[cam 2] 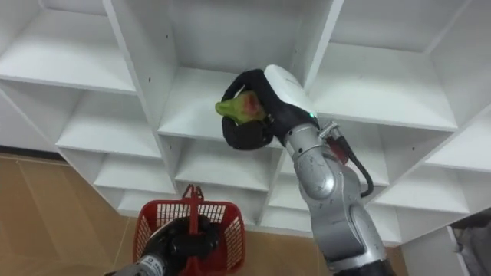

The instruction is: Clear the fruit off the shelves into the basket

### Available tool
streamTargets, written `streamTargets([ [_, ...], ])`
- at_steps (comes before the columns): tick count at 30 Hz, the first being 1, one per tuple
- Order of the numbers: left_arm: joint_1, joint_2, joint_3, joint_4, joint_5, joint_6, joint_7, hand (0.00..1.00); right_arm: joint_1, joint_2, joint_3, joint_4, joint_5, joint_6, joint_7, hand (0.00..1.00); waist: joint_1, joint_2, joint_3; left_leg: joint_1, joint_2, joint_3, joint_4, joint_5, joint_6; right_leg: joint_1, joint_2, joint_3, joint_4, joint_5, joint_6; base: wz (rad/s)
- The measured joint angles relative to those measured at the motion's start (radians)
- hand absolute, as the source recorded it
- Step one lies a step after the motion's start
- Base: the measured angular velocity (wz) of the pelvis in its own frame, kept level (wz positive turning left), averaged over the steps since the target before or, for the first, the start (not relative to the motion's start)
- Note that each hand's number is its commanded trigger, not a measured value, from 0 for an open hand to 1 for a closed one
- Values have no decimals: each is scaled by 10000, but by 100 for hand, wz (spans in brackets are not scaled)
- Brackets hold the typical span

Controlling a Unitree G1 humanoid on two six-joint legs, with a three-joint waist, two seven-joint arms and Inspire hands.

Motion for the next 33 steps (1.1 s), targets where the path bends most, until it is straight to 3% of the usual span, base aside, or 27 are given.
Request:
streamTargets([
  [6, 18, 9, -181, -546, -261, 13, 3, 100, 705, 32, -25, -1, 104, 52, 117, 100, -115, 52, -20, 68, 40, 199, -6, -18, -2, -1, 27, 143, 28, 2, 4, -10],
  [11, 16, 47, -281, -1028, -737, 16, 5, 100, 741, 45, -19, 0, 137, 200, 164, 100, -300, 109, -51, 96, 62, 250, 9, -19, -6, -5, 49, 194, 50, 6, -3, -3],
  [22, -31, 61, -320, -1094, -682, 56, 2, 100, 1767, 64, 51, 100, 528, 242, 159, 100, -311, 122, -43, 179, 69, 309, 5, -23, -13, 33, 66, 299, 82, 8, -5, -2],
  [33, -33, 133, -321, -1128, -700, 56, 117, 100, 1853, 50, 99, 803, 603, 246, 48, 100, -298, 156, -27, 182, 69, 309, -13, -23, -13, 33, 72, 299, 63, 8, -5, 0],
])
